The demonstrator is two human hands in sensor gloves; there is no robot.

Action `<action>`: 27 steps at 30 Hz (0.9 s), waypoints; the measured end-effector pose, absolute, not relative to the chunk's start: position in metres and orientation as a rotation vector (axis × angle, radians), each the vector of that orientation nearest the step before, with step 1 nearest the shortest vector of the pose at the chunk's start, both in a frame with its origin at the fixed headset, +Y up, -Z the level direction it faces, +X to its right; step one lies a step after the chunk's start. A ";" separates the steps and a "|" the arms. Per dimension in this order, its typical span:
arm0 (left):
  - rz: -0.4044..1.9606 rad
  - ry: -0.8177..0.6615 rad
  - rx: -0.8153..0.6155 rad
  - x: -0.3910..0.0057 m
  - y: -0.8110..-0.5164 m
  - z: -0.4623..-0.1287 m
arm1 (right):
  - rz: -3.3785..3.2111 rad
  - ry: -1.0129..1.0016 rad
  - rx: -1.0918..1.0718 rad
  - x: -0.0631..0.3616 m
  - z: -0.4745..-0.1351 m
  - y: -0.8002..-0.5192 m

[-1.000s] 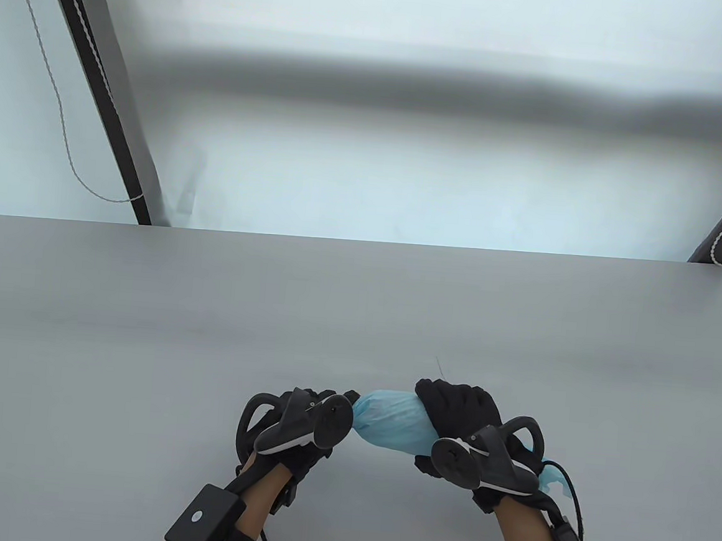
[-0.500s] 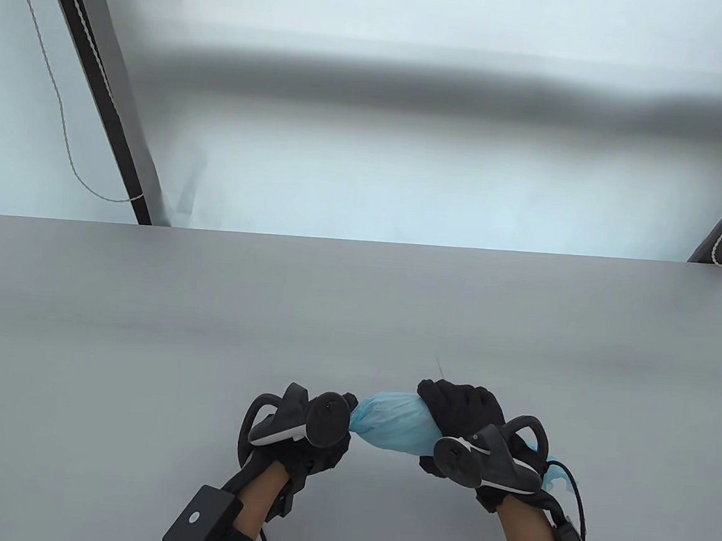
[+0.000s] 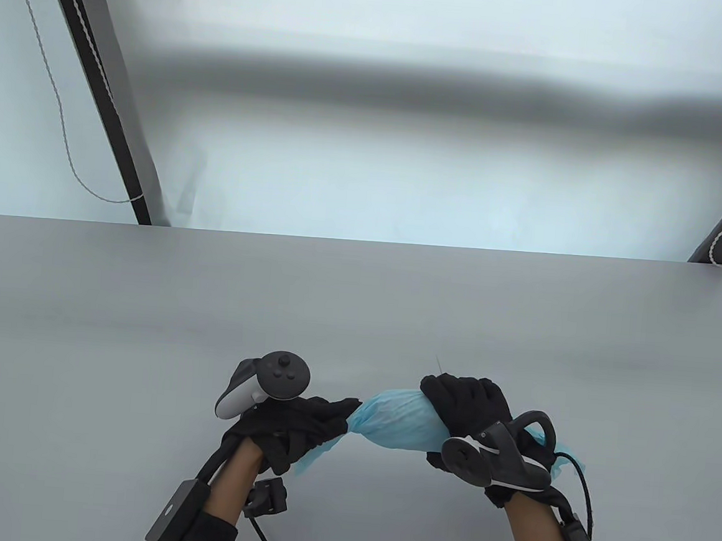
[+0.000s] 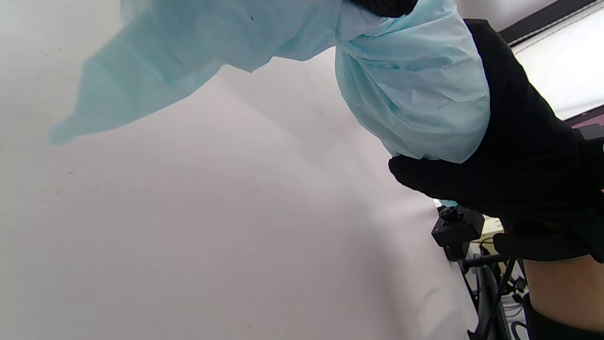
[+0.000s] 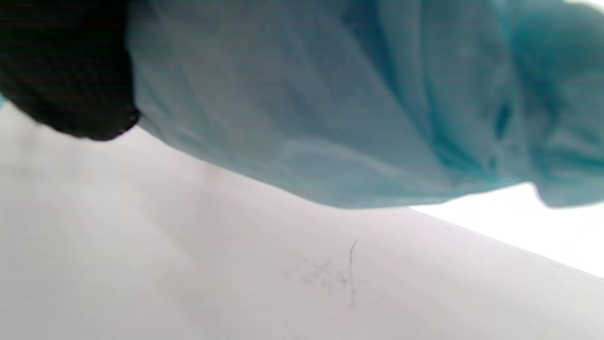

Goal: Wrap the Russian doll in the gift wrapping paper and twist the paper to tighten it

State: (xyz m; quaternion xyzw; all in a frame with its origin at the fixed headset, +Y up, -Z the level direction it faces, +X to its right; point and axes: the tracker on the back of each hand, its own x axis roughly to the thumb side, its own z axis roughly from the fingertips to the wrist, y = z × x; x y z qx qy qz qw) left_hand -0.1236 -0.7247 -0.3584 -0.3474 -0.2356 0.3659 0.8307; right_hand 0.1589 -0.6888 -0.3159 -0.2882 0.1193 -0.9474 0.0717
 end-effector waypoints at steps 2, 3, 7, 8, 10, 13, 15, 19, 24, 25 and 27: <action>0.705 -0.449 -0.747 -0.122 -0.725 -0.358 | -2.839 0.363 -0.883 0.158 -0.315 -0.689; 0.636 -0.436 -0.691 -0.121 -0.725 -0.359 | -2.827 0.367 -0.881 0.157 -0.315 -0.689; 0.525 -0.493 -0.680 -0.113 -0.728 -0.357 | -2.839 0.366 -0.890 0.159 -0.316 -0.690; 0.507 -0.494 -0.682 -0.110 -0.729 -0.356 | -2.847 0.360 -0.895 0.160 -0.316 -0.691; 0.427 -0.485 -0.664 -0.104 -0.730 -0.355 | -2.836 0.347 -0.896 0.159 -0.316 -0.692; 0.294 -0.477 -0.622 -0.097 -0.734 -0.354 | -2.814 0.334 -0.904 0.157 -0.316 -0.694; 0.203 -0.459 -0.520 -0.093 -0.733 -0.351 | -2.809 0.329 -0.909 0.155 -0.315 -0.694; 0.172 -0.486 -0.317 -0.090 -0.723 -0.346 | -2.848 0.336 -0.906 0.154 -0.316 -0.694; 0.170 -0.435 -0.251 -0.088 -0.726 -0.344 | -2.869 0.351 -0.888 0.153 -0.314 -0.692; 0.172 -0.431 -0.250 -0.089 -0.729 -0.345 | -2.879 0.338 -0.889 0.153 -0.314 -0.692; 0.167 -0.413 -0.245 -0.090 -0.731 -0.345 | -2.885 0.339 -0.895 0.152 -0.314 -0.692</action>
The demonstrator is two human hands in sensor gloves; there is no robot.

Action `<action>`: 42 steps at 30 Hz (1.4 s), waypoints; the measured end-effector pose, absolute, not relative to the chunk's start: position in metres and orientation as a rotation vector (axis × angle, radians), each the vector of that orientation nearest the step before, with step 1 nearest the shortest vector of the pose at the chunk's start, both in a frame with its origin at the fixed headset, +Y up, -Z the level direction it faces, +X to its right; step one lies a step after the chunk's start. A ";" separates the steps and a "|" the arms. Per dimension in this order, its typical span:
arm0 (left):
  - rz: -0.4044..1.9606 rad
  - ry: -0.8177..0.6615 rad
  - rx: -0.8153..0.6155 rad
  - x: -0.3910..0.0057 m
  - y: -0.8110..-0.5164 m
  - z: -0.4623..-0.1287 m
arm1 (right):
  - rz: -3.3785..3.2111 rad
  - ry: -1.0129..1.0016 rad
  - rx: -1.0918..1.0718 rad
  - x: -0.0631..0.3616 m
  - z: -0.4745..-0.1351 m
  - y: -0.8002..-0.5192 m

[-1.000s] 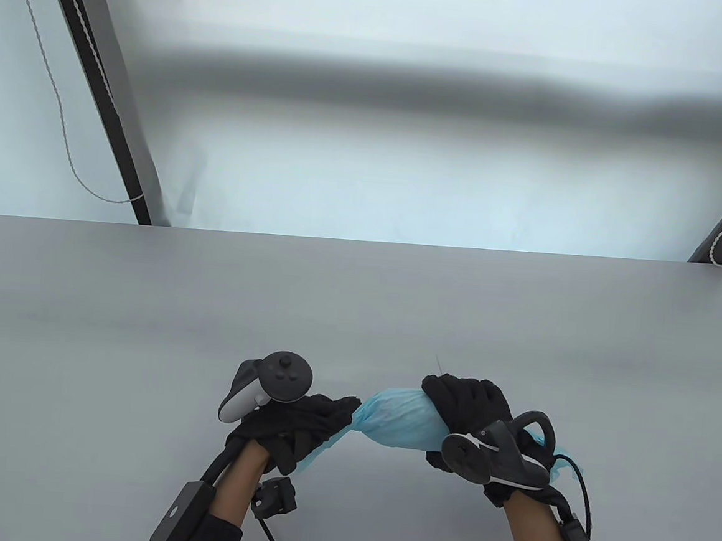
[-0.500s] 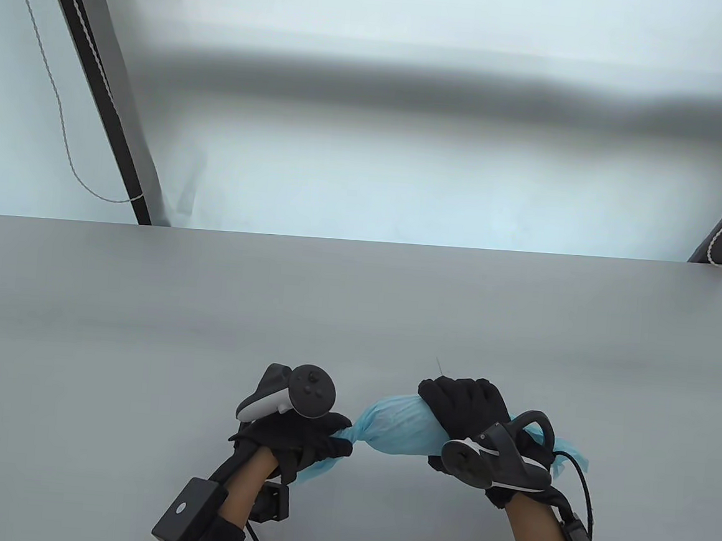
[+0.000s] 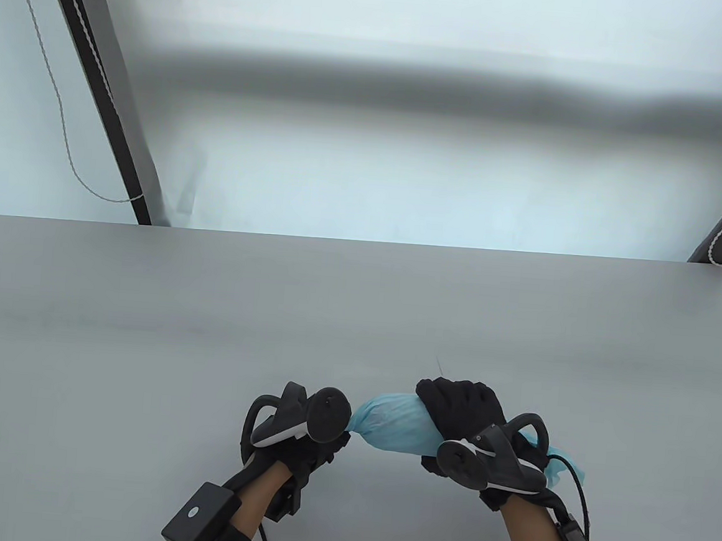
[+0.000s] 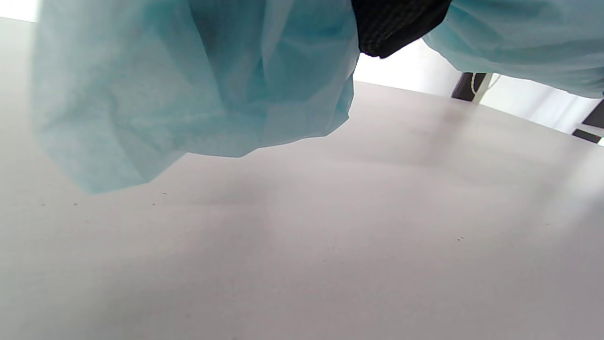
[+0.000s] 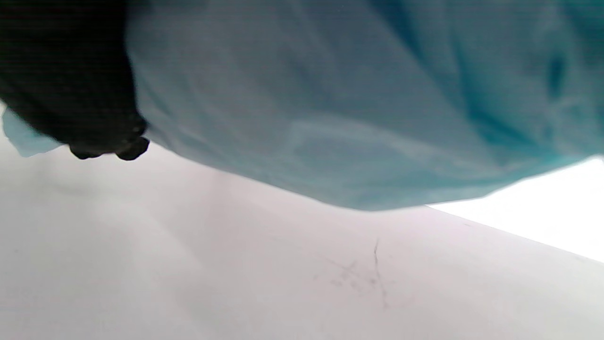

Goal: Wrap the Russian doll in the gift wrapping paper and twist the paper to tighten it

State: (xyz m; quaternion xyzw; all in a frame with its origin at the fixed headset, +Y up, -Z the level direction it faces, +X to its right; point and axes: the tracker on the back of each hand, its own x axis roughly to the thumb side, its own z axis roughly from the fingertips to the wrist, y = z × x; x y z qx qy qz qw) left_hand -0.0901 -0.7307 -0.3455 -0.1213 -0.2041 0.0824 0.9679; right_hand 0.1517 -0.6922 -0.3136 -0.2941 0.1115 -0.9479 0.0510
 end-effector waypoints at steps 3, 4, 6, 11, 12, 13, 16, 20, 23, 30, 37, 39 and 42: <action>0.185 -0.401 -0.227 -0.092 -0.730 -0.347 | -2.916 0.334 -0.899 0.151 -0.314 -0.693; 0.183 -0.400 -0.228 -0.093 -0.730 -0.347 | -2.916 0.335 -0.899 0.151 -0.314 -0.693; 0.194 -0.380 -0.191 -0.095 -0.729 -0.347 | -2.920 0.343 -0.895 0.152 -0.314 -0.693; 0.174 -0.354 -0.186 -0.094 -0.722 -0.348 | -2.936 0.351 -0.887 0.155 -0.315 -0.692; 0.159 -0.346 -0.179 -0.094 -0.721 -0.346 | -2.937 0.349 -0.888 0.155 -0.315 -0.692; 0.170 -0.327 -0.138 -0.094 -0.722 -0.347 | -2.938 0.351 -0.888 0.154 -0.315 -0.692; 0.137 -0.302 -0.142 -0.094 -0.724 -0.349 | -2.926 0.335 -0.895 0.151 -0.316 -0.695; 0.133 -0.342 -0.085 -0.088 -0.722 -0.346 | -2.933 0.337 -0.897 0.147 -0.314 -0.695; 0.096 -0.380 -0.040 -0.082 -0.718 -0.342 | -2.959 0.343 -0.887 0.147 -0.314 -0.692; 0.056 -0.414 0.015 -0.077 -0.717 -0.340 | -3.013 0.323 -0.847 0.153 -0.317 -0.693; 0.137 -0.495 -0.221 -0.085 -0.721 -0.342 | -2.979 0.297 -0.789 0.162 -0.322 -0.695; 0.259 -0.514 -0.309 -0.090 -0.724 -0.343 | -2.997 0.278 -0.775 0.164 -0.324 -0.697; 0.512 -0.511 -0.394 -0.099 -0.723 -0.347 | -2.990 0.281 -0.762 0.169 -0.325 -0.698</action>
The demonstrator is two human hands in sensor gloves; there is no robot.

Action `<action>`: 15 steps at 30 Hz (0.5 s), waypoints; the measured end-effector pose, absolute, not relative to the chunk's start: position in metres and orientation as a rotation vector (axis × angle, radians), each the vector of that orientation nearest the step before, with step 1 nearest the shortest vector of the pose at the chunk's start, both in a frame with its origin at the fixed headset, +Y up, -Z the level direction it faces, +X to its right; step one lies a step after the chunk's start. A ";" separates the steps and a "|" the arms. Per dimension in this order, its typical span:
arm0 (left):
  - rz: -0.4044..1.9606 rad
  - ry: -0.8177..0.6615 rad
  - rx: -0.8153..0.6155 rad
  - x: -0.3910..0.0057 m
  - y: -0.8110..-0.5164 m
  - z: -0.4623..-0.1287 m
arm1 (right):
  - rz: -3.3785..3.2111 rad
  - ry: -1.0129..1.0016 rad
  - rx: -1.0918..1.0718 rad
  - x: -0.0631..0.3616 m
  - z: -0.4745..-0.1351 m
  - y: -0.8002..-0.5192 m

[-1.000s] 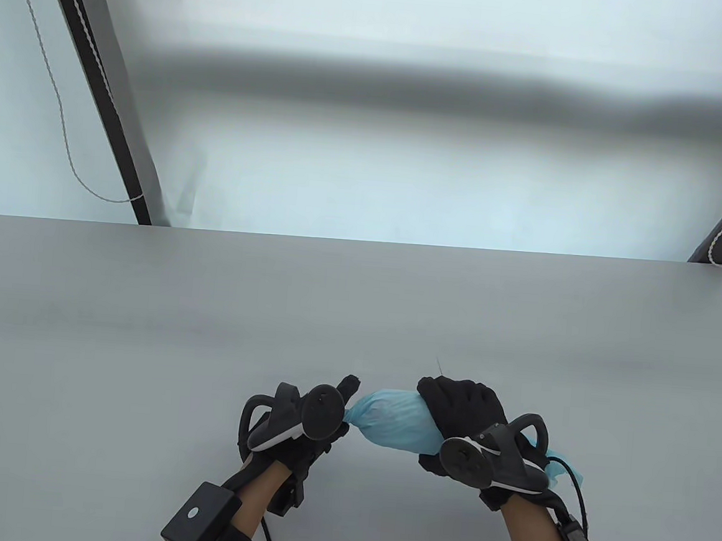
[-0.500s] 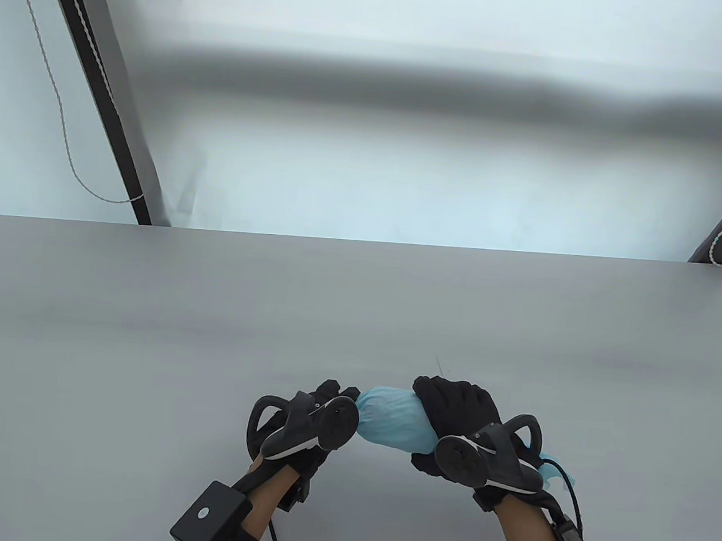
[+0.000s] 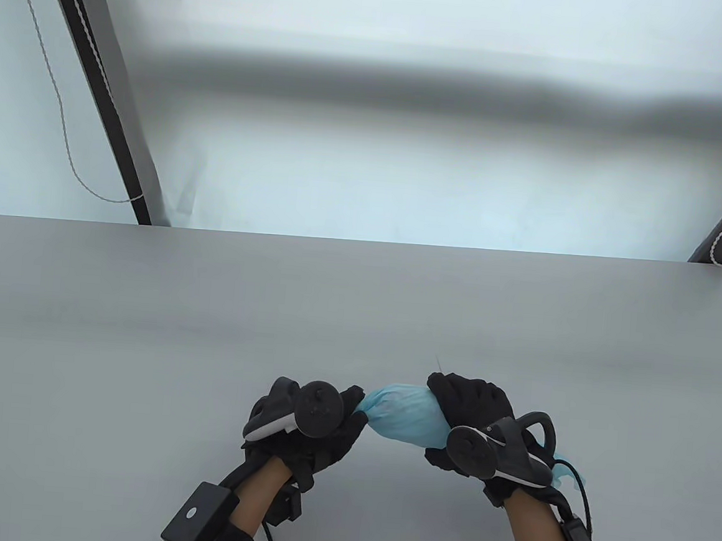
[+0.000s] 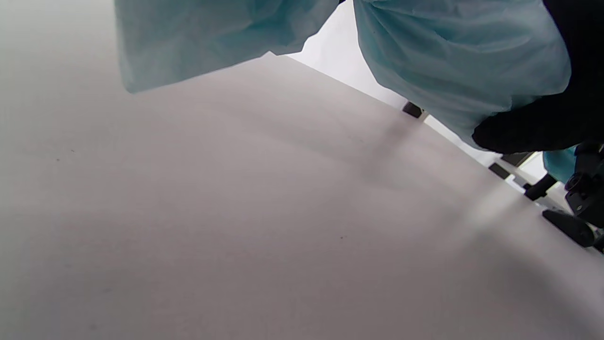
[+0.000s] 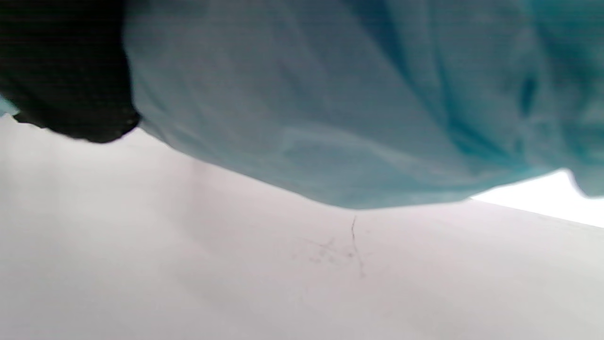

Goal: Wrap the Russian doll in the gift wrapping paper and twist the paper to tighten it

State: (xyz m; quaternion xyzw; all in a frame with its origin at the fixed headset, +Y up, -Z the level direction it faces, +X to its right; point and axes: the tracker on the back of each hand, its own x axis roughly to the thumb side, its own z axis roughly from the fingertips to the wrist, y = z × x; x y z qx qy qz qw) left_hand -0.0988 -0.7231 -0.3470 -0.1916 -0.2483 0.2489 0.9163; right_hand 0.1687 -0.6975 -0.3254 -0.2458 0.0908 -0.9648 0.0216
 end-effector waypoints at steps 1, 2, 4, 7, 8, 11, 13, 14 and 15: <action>0.581 -0.508 -0.409 -0.102 -0.722 -0.349 | -2.996 0.278 -0.763 0.170 -0.326 -0.697; 0.680 -0.491 -0.442 -0.106 -0.720 -0.352 | -3.000 0.282 -0.783 0.171 -0.326 -0.697; 0.772 -0.520 -0.568 -0.113 -0.718 -0.355 | -3.015 0.276 -0.804 0.172 -0.327 -0.696; 0.850 -0.548 -0.642 -0.123 -0.719 -0.359 | -3.023 0.291 -0.848 0.170 -0.326 -0.696; 0.833 -0.550 -0.669 -0.125 -0.721 -0.359 | -3.013 0.308 -0.848 0.168 -0.325 -0.695; 0.702 -0.520 -0.695 -0.121 -0.722 -0.359 | -3.001 0.317 -0.861 0.167 -0.323 -0.694; 0.544 -0.501 -0.667 -0.112 -0.721 -0.357 | -2.982 0.318 -0.856 0.167 -0.323 -0.695; 0.453 -0.489 -0.645 -0.107 -0.720 -0.356 | -2.975 0.308 -0.857 0.166 -0.323 -0.696; 0.400 -0.474 -0.629 -0.104 -0.721 -0.356 | -2.972 0.305 -0.857 0.166 -0.323 -0.696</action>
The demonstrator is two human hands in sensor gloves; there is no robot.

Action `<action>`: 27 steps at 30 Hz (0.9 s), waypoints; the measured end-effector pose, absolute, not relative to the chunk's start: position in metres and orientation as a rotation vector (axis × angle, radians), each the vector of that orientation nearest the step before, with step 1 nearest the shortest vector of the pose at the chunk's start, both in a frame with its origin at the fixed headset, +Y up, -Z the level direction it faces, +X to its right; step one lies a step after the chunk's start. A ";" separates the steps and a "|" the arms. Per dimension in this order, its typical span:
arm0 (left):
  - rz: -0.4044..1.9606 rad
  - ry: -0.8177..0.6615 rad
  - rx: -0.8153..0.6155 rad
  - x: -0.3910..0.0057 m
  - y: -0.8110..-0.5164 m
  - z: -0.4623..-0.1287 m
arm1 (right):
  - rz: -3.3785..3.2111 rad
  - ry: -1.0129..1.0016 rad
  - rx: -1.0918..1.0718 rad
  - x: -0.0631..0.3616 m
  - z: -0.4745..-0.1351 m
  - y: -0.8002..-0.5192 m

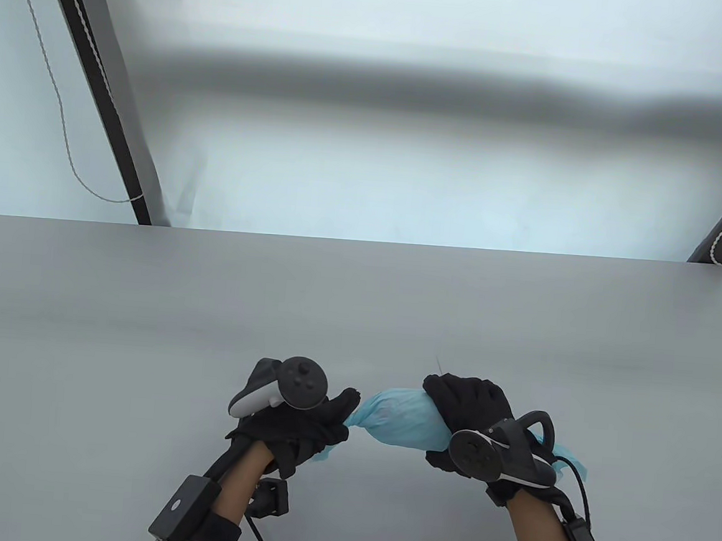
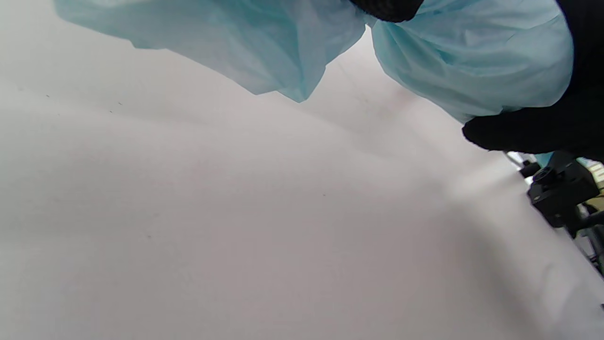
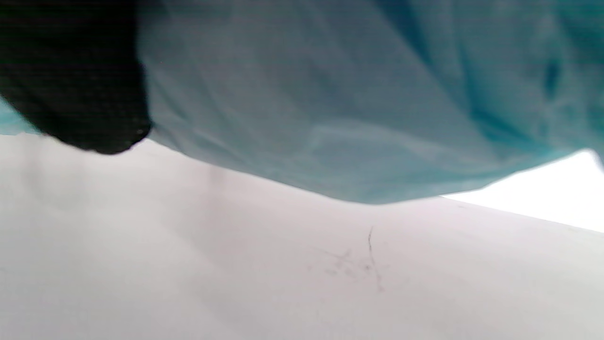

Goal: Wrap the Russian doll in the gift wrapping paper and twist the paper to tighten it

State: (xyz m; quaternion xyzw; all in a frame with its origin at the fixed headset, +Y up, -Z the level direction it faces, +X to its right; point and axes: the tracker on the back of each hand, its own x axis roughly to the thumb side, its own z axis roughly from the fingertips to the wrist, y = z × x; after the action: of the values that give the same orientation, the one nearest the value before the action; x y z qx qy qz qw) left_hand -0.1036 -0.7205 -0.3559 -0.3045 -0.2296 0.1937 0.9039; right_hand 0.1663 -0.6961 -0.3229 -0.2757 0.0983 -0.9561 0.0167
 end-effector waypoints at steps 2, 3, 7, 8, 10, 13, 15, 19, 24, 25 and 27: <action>0.311 -0.400 -0.576 -0.098 -0.721 -0.355 | -2.962 0.303 -0.858 0.165 -0.323 -0.697; 0.293 -0.382 -0.571 -0.097 -0.722 -0.355 | -2.958 0.306 -0.860 0.164 -0.322 -0.696; 0.209 -0.291 -0.450 -0.093 -0.723 -0.353 | -2.931 0.310 -0.872 0.159 -0.319 -0.695; 0.186 -0.280 -0.411 -0.093 -0.723 -0.353 | -2.932 0.312 -0.887 0.158 -0.319 -0.695; 0.137 -0.297 -0.354 -0.094 -0.721 -0.352 | -2.931 0.303 -0.926 0.152 -0.316 -0.694; 0.183 -0.310 -0.332 -0.099 -0.720 -0.352 | -2.904 0.322 -0.958 0.145 -0.311 -0.691; 0.224 -0.345 -0.320 -0.105 -0.720 -0.351 | -2.907 0.317 -0.979 0.144 -0.310 -0.690; 0.142 -0.415 -0.278 -0.107 -0.715 -0.350 | -2.930 0.296 -0.996 0.143 -0.311 -0.691; 0.135 -0.470 -0.253 -0.108 -0.725 -0.353 | -2.913 0.267 -0.976 0.142 -0.311 -0.694; 0.134 -0.468 -0.249 -0.107 -0.725 -0.354 | -2.913 0.267 -0.969 0.142 -0.312 -0.694; 0.119 -0.444 -0.224 -0.105 -0.724 -0.353 | -2.916 0.268 -0.953 0.142 -0.313 -0.694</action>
State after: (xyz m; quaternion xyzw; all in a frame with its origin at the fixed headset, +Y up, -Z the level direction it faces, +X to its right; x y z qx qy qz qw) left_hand -0.1048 -0.7240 -0.3533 -0.1106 -0.2194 0.0588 0.9675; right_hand 0.1424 -0.6940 -0.3127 -0.3094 0.0869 -0.9464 0.0310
